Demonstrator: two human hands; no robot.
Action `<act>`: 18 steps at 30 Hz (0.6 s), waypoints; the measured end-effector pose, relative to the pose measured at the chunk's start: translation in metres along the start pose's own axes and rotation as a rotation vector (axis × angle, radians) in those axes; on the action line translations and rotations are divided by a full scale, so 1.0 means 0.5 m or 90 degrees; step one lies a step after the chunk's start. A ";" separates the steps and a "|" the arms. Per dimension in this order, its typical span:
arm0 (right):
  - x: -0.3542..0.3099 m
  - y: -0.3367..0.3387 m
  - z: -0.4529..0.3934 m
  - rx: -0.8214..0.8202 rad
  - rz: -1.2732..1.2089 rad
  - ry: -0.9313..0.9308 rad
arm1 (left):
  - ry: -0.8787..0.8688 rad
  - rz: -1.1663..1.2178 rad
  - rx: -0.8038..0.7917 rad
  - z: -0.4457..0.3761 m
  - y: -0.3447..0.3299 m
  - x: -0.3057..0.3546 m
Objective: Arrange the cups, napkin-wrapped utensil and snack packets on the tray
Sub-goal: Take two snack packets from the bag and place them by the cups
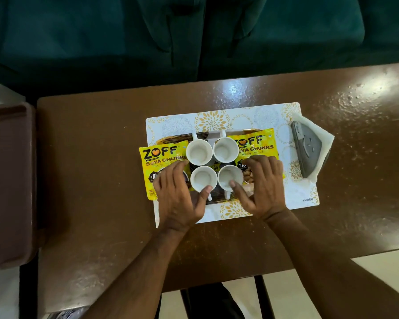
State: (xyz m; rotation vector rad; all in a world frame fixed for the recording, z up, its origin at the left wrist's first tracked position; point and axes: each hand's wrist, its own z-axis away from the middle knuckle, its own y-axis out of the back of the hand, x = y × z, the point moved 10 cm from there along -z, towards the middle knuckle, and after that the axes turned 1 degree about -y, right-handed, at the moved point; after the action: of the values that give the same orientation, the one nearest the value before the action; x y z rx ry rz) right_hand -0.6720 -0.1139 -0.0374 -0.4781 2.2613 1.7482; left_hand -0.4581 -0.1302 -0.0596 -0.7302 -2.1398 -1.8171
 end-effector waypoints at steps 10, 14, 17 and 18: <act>-0.028 -0.053 0.017 -0.103 0.087 -0.006 | -0.005 -0.023 -0.059 0.003 -0.026 0.010; -0.027 -0.052 0.020 -0.109 0.081 -0.003 | -0.032 -0.032 -0.054 0.003 -0.024 0.017; -0.027 -0.050 0.020 -0.107 0.073 -0.004 | -0.044 -0.034 -0.052 0.005 -0.021 0.022; -0.027 -0.050 0.020 -0.106 0.072 -0.004 | -0.047 -0.036 -0.053 0.006 -0.021 0.023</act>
State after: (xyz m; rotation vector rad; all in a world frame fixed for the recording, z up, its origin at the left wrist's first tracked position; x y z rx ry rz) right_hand -0.6495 -0.1086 -0.0568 -0.3825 2.1865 2.0016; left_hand -0.4728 -0.1258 -0.0636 -0.7741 -2.1622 -1.9479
